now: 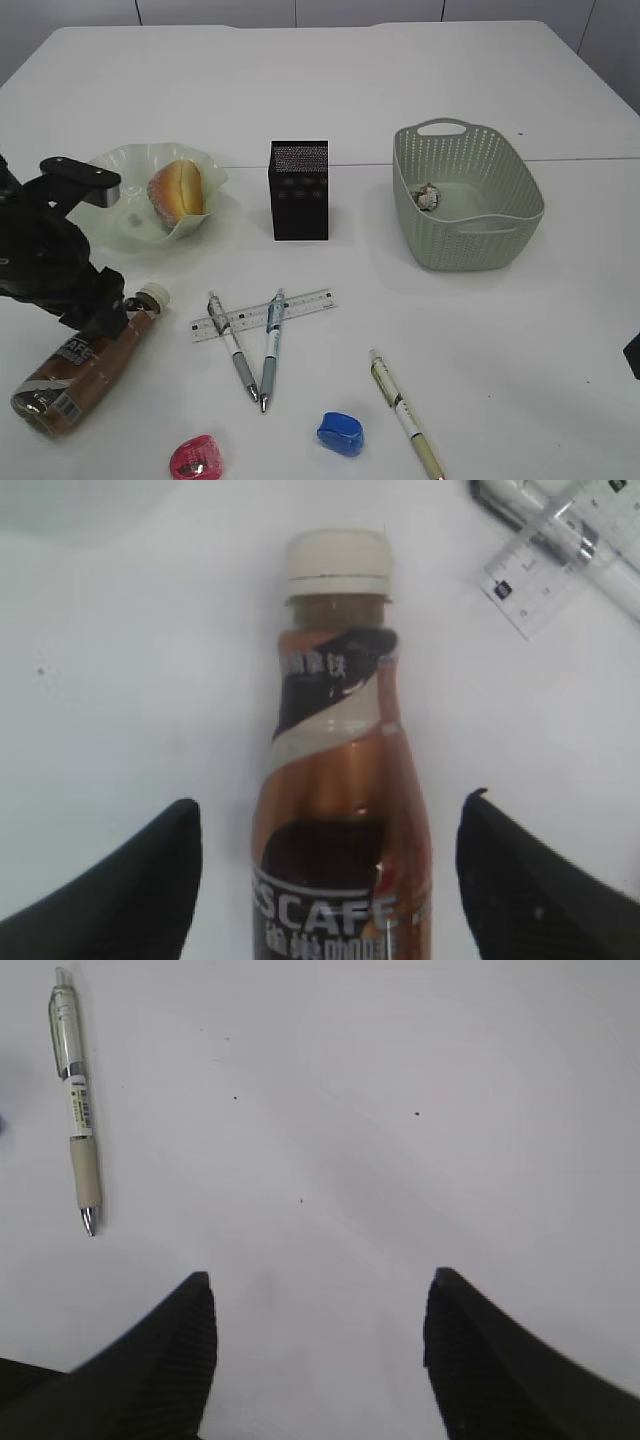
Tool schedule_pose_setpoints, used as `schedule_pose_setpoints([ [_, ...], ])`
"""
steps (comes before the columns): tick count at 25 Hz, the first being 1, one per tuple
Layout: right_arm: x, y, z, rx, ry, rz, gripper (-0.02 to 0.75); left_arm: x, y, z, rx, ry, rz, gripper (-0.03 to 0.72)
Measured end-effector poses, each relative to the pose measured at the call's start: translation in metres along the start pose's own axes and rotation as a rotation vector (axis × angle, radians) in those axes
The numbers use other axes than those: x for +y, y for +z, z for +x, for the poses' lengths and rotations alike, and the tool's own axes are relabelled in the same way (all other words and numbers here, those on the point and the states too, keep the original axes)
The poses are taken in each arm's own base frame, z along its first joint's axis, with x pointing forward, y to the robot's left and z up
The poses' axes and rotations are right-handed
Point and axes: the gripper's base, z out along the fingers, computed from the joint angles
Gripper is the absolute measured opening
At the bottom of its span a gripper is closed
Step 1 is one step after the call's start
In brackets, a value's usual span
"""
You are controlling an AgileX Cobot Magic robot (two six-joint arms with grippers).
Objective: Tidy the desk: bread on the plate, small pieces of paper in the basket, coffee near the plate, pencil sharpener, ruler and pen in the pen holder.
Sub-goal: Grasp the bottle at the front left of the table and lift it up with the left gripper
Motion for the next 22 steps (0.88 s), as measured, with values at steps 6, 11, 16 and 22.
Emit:
schedule_pose_setpoints([
  [6, 0.000, 0.000, 0.000, 0.000, 0.000, 0.000, 0.479, 0.001, 0.017, -0.002, 0.045, -0.002, 0.006, 0.584],
  [11, 0.000, 0.000, 0.000, 0.000, 0.001, -0.001, 0.479, 0.002, 0.031, 0.000, 0.081, -0.005, 0.009, 0.584],
  [16, 0.000, 0.000, 0.000, 0.000, 0.002, -0.003, 0.479, 0.002, 0.039, 0.000, 0.090, -0.012, 0.013, 0.584],
  [22, 0.000, 0.000, 0.000, 0.000, 0.003, -0.005, 0.479, 0.001, 0.049, 0.002, 0.119, -0.022, 0.022, 0.545],
])
